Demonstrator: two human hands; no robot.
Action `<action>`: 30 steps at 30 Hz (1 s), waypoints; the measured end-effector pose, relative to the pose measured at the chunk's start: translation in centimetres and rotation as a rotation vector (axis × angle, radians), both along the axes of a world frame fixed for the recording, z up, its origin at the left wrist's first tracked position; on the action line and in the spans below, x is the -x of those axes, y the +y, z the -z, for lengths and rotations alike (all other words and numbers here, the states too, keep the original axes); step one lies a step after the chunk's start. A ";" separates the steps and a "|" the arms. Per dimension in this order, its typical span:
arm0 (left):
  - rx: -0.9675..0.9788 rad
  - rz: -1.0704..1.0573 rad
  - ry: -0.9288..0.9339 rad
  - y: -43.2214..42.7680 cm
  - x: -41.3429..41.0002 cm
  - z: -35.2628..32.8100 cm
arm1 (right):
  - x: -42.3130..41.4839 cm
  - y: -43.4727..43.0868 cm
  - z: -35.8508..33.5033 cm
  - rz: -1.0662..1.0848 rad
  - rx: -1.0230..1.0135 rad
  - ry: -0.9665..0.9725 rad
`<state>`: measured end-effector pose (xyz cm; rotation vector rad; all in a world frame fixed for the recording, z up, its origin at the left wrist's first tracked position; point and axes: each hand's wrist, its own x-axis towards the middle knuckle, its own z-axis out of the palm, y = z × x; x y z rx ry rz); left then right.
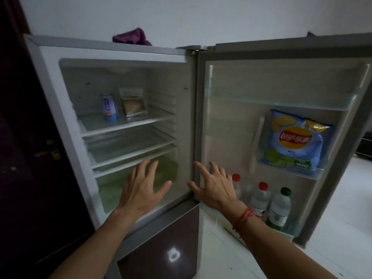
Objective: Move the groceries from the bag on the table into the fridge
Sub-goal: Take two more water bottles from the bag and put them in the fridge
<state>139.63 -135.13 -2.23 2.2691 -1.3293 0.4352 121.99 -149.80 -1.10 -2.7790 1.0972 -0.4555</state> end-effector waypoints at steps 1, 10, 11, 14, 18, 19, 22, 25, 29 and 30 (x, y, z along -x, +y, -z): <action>0.011 -0.025 -0.013 0.8 -0.2 -0.1 | -0.4 0.2 0.0 -0.019 0.000 -0.003; 0.005 -0.184 -0.020 5.3 -0.9 -1.4 | -2.6 1.6 -0.3 -0.146 -0.006 0.006; 0.001 -0.194 -0.021 5.7 -0.7 -1.5 | -2.7 1.7 -0.4 -0.157 -0.006 0.005; -0.020 -0.215 -0.034 7.2 -0.2 -1.6 | -2.7 2.5 -0.5 -0.180 0.000 0.011; -0.037 -0.226 -0.048 8.7 0.6 -1.7 | -2.3 3.9 -0.6 -0.191 0.002 0.004; -0.043 -0.225 -0.050 9.1 0.9 -1.7 | -2.1 4.3 -0.7 -0.191 0.005 0.003; -0.054 -0.228 -0.058 10.2 2.0 -1.9 | -1.3 5.5 -0.9 -0.189 0.015 0.007; -0.057 -0.225 -0.059 11.6 3.2 -2.1 | -0.5 6.8 -1.0 -0.178 0.038 -0.008; -0.072 -0.221 -0.052 14.3 5.3 -2.0 | 1.4 9.3 -0.9 -0.177 0.035 0.005; -0.082 -0.223 -0.047 15.1 5.9 -2.0 | 2.1 10.1 -0.7 -0.178 0.035 0.014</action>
